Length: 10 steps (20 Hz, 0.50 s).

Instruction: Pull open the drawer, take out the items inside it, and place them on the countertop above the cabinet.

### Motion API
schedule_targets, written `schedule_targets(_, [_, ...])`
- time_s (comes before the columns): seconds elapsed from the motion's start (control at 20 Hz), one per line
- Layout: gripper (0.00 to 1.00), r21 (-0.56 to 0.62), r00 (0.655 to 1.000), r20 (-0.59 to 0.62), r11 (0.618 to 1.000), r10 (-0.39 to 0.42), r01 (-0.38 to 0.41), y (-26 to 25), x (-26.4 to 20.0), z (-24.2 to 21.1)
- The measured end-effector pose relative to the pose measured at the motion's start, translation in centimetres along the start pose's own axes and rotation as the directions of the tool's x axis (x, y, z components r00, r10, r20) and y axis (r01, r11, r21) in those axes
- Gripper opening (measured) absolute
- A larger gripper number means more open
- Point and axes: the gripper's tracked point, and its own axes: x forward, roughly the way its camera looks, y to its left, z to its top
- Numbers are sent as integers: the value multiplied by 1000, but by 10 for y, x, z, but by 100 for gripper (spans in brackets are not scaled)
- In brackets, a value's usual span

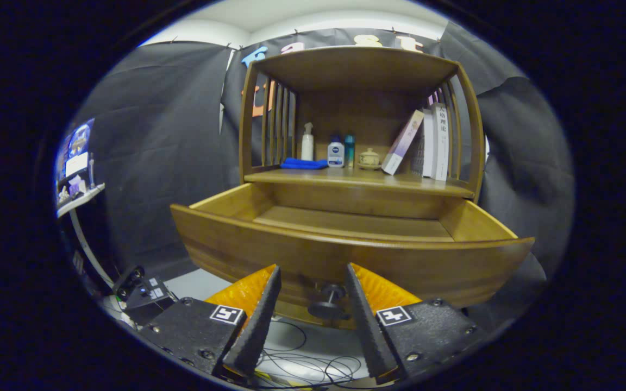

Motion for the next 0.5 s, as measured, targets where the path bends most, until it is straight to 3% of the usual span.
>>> schedule_targets(0.2, [89, 14, 999, 6, 999, 36, -36, 5, 4, 37])
schedule_targets(0.25, [97, 7, 999, 1, 999, 33, -33, 2, 7, 45])
schedule_targets(0.5, [98, -32, 998, -52, 999, 30, -32, -10, 39, 75])
